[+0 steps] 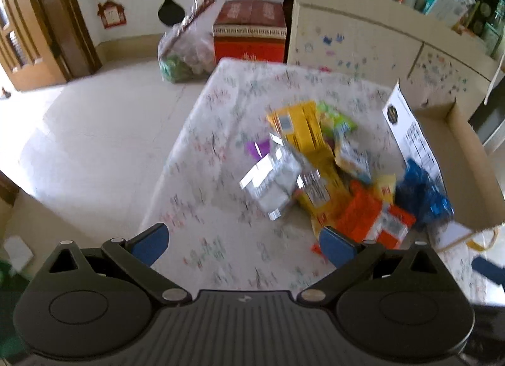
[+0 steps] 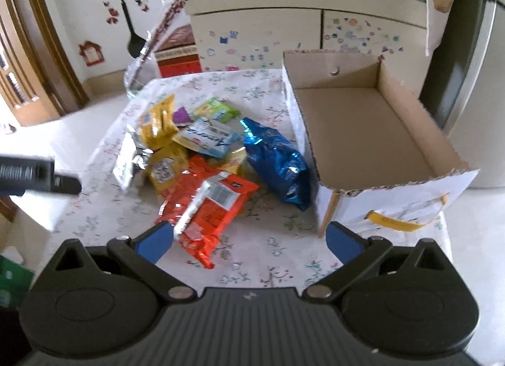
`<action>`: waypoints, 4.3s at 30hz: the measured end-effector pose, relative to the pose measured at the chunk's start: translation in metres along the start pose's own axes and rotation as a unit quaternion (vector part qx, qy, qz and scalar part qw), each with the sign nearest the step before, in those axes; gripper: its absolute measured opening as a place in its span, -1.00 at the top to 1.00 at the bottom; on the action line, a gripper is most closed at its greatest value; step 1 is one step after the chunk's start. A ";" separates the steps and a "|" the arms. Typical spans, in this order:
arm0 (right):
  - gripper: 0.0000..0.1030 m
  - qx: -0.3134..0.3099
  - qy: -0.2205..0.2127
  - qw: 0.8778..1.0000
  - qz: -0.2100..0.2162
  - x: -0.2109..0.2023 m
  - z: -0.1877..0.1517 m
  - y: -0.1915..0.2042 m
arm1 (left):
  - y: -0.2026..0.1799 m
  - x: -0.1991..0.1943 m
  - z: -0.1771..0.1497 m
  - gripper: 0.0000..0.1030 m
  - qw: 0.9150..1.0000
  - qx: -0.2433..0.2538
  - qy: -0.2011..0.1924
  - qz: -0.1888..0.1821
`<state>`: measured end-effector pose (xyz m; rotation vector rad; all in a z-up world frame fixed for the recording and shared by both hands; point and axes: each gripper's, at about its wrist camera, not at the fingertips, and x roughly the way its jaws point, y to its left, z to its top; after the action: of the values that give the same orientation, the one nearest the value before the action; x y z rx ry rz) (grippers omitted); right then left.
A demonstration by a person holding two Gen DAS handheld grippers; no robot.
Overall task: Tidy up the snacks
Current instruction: 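Move the right tool to the red-orange bag while the left tool approaches the silver foil bag, then close the right tool on the red-orange bag while the left tool grasps the silver foil bag, then lift and carry both held bags over the open cardboard box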
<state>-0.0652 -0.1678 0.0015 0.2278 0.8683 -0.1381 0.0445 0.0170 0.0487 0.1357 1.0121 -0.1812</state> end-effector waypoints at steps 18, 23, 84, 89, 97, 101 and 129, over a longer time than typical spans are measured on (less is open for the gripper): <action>-0.95 0.062 0.025 0.996 0.067 0.028 -0.016 -0.002 | 0.002 0.075 0.016 -1.00 0.998 0.057 0.009 -0.037; -0.85 0.075 0.024 0.994 0.073 0.038 -0.017 -0.002 | -0.002 0.090 0.015 -1.00 0.996 0.070 0.003 -0.051; 0.55 0.113 -0.009 0.985 0.130 0.051 -0.006 0.003 | -0.013 0.095 0.016 0.02 0.998 0.047 0.014 -0.043; 0.45 0.127 0.002 0.982 0.139 0.058 -0.007 0.002 | -0.010 0.101 0.015 -0.11 0.998 0.033 0.013 -0.054; -0.03 0.149 0.031 0.977 0.149 0.073 -0.012 0.001 | -0.005 0.123 0.008 -0.55 0.998 0.025 0.026 -0.044; -0.04 0.152 0.040 0.976 0.147 0.079 -0.014 0.001 | -0.003 0.127 0.005 -0.55 0.998 0.019 0.022 -0.050; 0.58 0.070 -0.070 0.985 0.144 0.009 0.017 0.016 | -0.002 0.069 0.016 -0.29 0.998 -0.004 -0.021 -0.060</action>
<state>-0.0428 -0.1565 0.0074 0.4669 0.6776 0.0558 0.0930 0.0058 -0.0020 0.0633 0.9798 -0.2871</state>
